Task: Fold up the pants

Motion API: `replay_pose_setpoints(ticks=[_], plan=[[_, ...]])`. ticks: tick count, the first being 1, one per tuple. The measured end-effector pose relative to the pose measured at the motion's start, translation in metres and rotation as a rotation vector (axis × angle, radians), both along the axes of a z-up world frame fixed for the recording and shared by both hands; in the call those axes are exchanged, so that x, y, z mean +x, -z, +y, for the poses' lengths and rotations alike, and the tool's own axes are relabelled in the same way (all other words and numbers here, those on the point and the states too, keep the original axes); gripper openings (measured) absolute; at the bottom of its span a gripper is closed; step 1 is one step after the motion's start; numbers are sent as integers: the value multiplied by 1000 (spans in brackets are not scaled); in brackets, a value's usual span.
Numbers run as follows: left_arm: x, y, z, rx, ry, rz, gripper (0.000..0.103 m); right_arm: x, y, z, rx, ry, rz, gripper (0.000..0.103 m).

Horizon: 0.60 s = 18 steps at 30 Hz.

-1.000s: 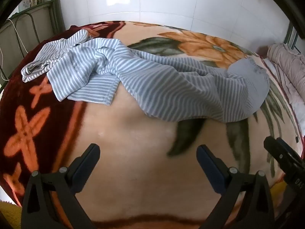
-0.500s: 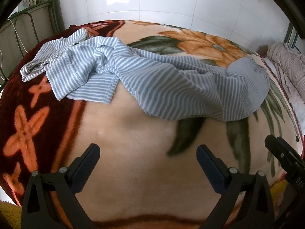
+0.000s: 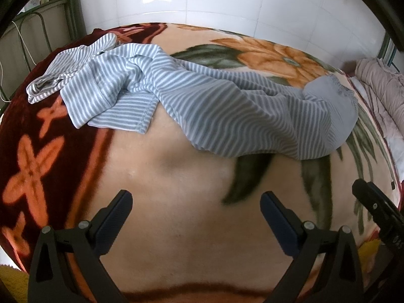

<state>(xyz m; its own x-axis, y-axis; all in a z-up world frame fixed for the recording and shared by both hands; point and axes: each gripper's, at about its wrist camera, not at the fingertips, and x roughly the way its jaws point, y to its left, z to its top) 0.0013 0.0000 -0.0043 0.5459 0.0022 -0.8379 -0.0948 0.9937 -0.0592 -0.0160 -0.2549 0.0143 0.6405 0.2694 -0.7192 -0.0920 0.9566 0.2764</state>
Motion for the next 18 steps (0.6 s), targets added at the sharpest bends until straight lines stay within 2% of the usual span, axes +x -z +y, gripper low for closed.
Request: replay_pose_setpoints(ticks=[10,13,18], plan=[[-1,-6,4,-3,-2,7,103,1,0,-4,19,13,10,103],[1,-14,5,-22,-11,8,103,4,-3,-10,45,17,30,103],[10,-33,-1,-2,1,-9,103,19,-10,-26,57,38,53,103]])
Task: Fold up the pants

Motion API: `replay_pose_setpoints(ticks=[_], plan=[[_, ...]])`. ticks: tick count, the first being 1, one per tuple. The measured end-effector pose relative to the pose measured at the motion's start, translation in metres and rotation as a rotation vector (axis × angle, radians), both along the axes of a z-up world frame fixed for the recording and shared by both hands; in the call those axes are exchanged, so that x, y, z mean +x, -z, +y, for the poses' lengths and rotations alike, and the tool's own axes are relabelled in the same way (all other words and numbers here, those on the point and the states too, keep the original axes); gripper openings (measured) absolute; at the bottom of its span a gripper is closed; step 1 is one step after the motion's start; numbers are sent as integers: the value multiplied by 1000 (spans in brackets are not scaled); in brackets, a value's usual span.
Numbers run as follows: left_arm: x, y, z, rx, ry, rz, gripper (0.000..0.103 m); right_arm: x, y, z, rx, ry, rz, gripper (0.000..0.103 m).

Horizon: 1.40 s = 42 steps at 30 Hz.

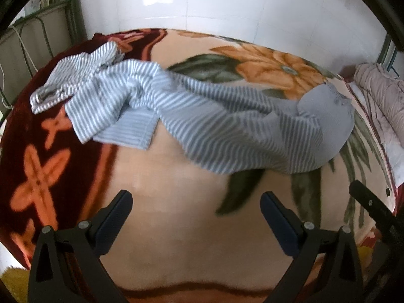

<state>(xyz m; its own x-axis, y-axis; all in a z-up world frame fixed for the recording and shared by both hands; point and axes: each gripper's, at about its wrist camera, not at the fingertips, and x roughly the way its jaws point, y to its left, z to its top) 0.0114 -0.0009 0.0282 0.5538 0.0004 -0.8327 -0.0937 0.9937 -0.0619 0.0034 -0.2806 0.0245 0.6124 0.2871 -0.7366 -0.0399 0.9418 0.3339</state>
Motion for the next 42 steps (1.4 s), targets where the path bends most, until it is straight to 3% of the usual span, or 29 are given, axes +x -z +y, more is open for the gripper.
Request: replay_pose_setpoints(ticks=[8,16,23,29,31,34,38,42], plan=[[26,-17,-12,22,32,-32,103,53,-10,-36,-67,42,-10,103],[63,0,0,19,-36,0,103,125,8,-84,-174,129,32,103],[85,24,10,6,-82,41,103,166,28,-123,-144,213,94,103],[93,42,14,-27,-111,81,103,187,48,-128,-100,194,178,68],[94,46,15,-41,-123,93,103,187,44,-127,-71,174,169,29],[94,50,18,-70,-149,97,103,178,32,-123,-76,157,159,8],[93,52,22,-123,-167,112,99,151,5,-126,-69,132,85,7],[95,52,23,-177,-160,116,87,120,-22,-145,-4,137,33,6]])
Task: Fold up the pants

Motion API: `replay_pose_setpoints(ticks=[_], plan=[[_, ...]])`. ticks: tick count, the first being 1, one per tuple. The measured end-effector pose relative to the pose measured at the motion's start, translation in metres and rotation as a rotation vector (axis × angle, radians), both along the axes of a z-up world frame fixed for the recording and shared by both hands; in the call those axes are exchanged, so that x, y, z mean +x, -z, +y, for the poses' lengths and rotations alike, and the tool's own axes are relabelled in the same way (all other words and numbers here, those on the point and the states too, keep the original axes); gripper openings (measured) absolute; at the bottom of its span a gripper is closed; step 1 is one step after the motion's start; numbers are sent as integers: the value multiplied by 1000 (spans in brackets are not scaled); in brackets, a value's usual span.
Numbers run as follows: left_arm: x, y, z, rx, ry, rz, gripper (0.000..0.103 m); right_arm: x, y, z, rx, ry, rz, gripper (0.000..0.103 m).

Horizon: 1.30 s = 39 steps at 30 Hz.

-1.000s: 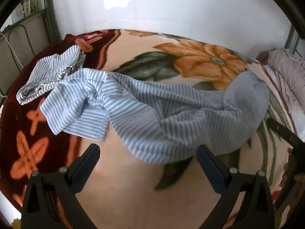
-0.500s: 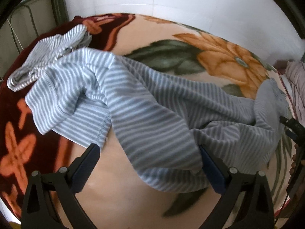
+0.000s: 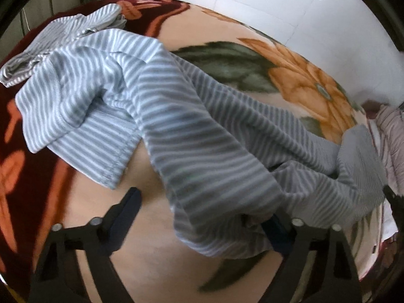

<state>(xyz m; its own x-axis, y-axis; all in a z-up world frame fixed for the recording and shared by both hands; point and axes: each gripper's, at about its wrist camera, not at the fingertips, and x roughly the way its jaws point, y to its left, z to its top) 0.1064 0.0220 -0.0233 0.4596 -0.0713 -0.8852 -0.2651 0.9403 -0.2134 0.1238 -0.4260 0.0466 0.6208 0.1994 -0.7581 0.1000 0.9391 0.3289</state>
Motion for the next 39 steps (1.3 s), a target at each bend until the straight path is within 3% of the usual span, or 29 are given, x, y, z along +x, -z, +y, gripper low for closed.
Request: replay_pose_setpoints(ticks=[6,9,13,15,27,39], plan=[[0,-7,-10,-14,8,0,70,-13,-4,-8,-54,-10,30,6],[1,-10,-13,-16,35,-5,57,-23,-2,-10,-45,3,37,6],[3,-16,-19,1,86,-30,31,-46,-2,-15,-37,23,33,6],[0,-22,-21,11,101,-47,24,-59,-4,-21,-36,37,32,6],[-68,-47,-36,-28,222,-54,21,-141,-22,-55,-133,117,57,6],[-129,-37,-72,-38,394,48,20,-194,12,-98,-114,235,190,3]])
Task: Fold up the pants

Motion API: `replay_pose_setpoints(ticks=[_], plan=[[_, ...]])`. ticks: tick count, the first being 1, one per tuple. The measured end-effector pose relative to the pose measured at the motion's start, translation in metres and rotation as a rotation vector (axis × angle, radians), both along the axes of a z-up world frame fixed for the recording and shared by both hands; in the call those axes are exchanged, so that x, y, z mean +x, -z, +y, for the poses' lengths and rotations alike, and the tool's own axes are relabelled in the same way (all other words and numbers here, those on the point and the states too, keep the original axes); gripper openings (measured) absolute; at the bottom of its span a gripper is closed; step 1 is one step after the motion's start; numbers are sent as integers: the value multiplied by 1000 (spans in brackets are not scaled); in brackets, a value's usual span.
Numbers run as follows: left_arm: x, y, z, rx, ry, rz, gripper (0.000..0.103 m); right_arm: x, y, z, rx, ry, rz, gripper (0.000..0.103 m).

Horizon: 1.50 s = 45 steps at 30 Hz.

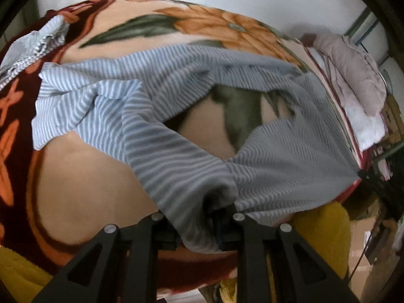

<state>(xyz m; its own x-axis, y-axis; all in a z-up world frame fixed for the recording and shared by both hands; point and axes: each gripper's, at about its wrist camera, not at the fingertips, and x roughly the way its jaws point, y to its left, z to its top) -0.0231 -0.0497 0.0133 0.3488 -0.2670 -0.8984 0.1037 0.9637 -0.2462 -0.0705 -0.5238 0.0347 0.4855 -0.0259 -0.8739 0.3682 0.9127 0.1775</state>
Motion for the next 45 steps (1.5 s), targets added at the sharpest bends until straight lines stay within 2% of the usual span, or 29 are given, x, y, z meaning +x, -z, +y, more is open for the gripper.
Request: replay_pose_setpoints(ticks=[3,5,7,9,13,15,20,27,28,29,30,31,35,38,40,41,43,45], plan=[[-3,-4,-7,33,21,-11,23,2,4,3,15,-29,13,5],[-3,-10,-6,39,19,-20,29,4,1,7,-3,-43,12,14],[-3,-15,-3,32,10,-24,38,8,-5,7,-15,-46,-3,29],[-4,-23,2,32,-1,-36,43,14,-11,7,-27,-52,-24,38],[-2,-37,15,46,-39,-71,50,39,-13,9,-55,-90,-23,44],[1,-43,22,61,-60,-97,52,52,-8,9,-60,-111,-16,45],[21,-49,44,94,-143,-126,53,82,23,2,-75,-114,68,45],[44,-37,64,100,-224,-106,53,100,61,5,-44,-125,173,44],[48,-34,64,104,-228,-103,53,101,64,7,-53,-133,184,39],[50,-32,65,108,-232,-102,53,100,65,10,-75,-139,188,34],[53,-30,65,112,-237,-99,53,100,64,11,-98,-146,187,15],[55,-29,65,114,-243,-96,53,99,62,11,-112,-150,187,9],[62,-28,63,130,-247,-101,53,94,45,-8,-173,-92,163,7],[67,-29,61,152,-245,-115,53,86,32,-40,-135,-13,154,7],[72,-28,62,161,-251,-114,53,83,29,-56,-155,26,171,7],[74,-28,63,160,-254,-114,53,83,29,-61,-170,25,186,7],[80,-26,65,161,-262,-111,53,79,36,-61,-119,-34,205,8],[86,-25,66,165,-266,-111,53,77,37,-60,-113,-65,197,10]])
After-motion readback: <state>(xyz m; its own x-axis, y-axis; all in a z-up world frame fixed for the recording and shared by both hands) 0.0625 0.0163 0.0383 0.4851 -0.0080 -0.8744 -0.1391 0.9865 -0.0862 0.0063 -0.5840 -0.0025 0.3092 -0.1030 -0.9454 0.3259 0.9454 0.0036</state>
